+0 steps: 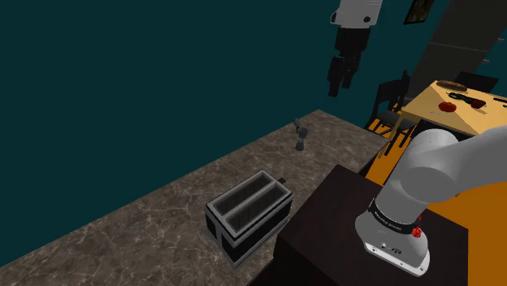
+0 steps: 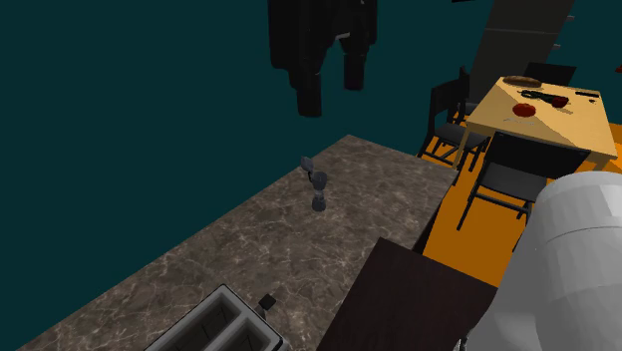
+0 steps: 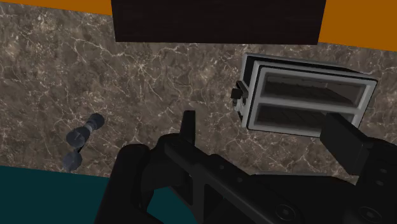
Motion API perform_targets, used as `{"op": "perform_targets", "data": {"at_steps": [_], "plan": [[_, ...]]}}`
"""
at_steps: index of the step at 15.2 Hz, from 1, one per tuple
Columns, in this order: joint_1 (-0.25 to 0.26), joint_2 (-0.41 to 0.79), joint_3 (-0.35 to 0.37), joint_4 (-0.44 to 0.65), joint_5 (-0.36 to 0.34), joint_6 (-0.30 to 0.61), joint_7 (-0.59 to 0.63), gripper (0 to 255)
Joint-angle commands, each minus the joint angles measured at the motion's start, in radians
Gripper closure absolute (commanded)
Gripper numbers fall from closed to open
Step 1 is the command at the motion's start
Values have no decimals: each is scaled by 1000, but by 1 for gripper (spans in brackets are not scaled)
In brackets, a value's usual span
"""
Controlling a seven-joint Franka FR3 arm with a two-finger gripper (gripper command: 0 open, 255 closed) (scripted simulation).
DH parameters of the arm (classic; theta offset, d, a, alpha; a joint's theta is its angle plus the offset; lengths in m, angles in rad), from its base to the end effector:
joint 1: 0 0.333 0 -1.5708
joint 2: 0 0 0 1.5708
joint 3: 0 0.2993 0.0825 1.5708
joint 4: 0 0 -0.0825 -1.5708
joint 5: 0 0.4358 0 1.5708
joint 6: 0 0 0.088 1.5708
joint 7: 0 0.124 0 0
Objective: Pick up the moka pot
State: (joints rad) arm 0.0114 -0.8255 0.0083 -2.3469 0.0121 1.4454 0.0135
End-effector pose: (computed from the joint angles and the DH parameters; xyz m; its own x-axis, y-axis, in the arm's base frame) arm 0.3454 0.0090 0.5702 0.9971 0.0045 -0.0760 0.0042 -1.0000 -0.0050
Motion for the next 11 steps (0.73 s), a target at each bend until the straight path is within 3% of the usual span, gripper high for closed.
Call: {"op": "perform_targets", "data": {"at_steps": [1,11], "plan": [[0,0,0,0,0,0,0,0],[-49,192,-156,-81,-106,259,-166,0]]}}
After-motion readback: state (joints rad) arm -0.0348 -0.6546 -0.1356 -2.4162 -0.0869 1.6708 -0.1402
